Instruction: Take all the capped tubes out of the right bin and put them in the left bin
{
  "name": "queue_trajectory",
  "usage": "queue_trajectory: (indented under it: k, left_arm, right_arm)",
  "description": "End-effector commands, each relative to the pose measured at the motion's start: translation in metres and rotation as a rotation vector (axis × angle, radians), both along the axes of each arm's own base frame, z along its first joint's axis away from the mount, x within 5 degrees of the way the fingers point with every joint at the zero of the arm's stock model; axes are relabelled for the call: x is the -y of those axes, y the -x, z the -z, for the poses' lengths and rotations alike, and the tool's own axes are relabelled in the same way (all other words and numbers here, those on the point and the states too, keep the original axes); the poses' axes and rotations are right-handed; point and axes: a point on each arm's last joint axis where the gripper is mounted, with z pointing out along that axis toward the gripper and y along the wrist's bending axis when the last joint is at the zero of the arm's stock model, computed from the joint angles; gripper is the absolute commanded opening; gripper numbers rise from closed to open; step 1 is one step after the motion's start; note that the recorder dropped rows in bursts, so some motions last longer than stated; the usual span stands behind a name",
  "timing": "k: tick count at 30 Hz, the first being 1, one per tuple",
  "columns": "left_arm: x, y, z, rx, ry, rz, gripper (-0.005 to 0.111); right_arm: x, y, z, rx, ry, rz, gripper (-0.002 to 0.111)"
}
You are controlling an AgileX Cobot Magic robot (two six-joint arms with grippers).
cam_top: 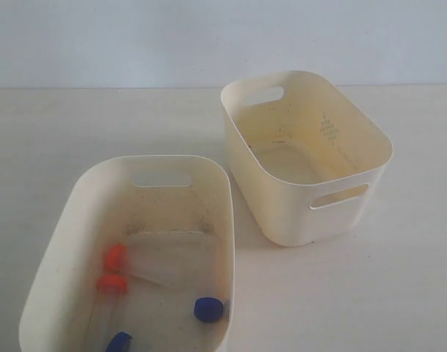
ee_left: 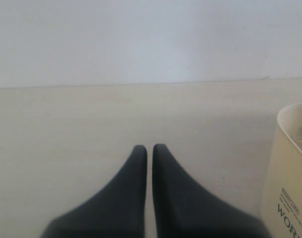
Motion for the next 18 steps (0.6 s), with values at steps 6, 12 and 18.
queue_trajectory:
  k: [6, 12, 18]
  left_arm:
    - [0.0, 0.0, -0.002, 0.011, 0.007, -0.002, 0.004]
    - [0.0, 0.0, -0.002, 0.011, 0.007, -0.002, 0.004]
    - [0.0, 0.0, -0.002, 0.011, 0.007, -0.002, 0.004]
  right_arm:
    - [0.051, 0.009, 0.009, 0.16, -0.359, 0.149, 0.001]
    - [0.075, 0.012, 0.112, 0.278, -0.431, 0.293, 0.001]
    - [0.084, 0.03, 0.229, 0.297, -0.416, 0.348, 0.001]
